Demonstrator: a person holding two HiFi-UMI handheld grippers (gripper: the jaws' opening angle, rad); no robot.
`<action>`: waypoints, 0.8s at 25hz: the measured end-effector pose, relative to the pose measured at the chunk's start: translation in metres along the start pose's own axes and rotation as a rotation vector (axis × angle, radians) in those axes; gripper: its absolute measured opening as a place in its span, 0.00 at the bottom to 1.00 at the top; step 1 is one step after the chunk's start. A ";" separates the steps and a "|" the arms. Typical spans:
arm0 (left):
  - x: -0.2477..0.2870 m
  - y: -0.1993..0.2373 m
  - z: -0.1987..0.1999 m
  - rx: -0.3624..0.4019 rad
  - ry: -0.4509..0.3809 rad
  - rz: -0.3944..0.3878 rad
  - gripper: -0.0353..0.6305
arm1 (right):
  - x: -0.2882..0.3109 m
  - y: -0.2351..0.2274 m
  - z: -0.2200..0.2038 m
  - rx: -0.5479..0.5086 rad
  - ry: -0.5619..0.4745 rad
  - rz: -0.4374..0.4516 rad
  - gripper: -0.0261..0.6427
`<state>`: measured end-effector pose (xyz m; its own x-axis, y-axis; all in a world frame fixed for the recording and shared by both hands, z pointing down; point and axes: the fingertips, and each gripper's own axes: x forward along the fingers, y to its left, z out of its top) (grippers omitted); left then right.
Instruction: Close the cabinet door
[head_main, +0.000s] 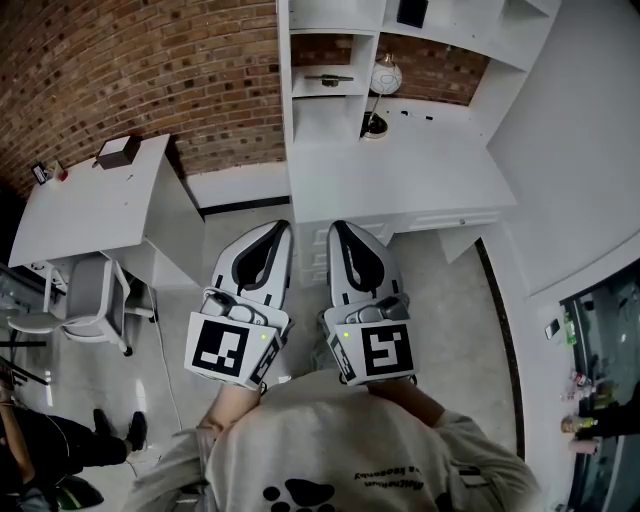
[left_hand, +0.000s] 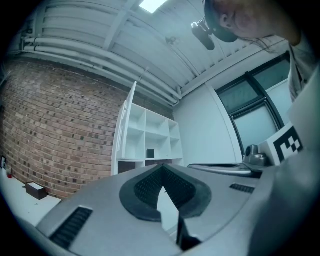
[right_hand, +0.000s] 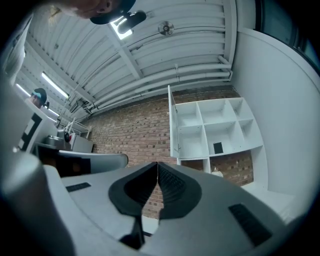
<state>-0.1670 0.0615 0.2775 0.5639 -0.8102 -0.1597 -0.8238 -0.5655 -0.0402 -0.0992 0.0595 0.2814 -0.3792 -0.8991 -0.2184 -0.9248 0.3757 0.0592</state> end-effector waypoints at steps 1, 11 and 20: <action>0.006 0.005 -0.001 0.002 -0.003 0.002 0.06 | 0.008 -0.003 -0.002 -0.001 -0.004 0.003 0.07; 0.096 0.070 -0.004 0.011 -0.024 0.045 0.06 | 0.118 -0.037 -0.010 -0.015 -0.030 0.066 0.07; 0.171 0.115 -0.011 0.019 -0.036 0.104 0.06 | 0.199 -0.073 -0.024 -0.012 -0.039 0.137 0.07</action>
<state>-0.1647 -0.1440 0.2563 0.4733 -0.8580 -0.1995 -0.8788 -0.4755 -0.0403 -0.1081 -0.1524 0.2570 -0.5012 -0.8299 -0.2452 -0.8646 0.4919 0.1024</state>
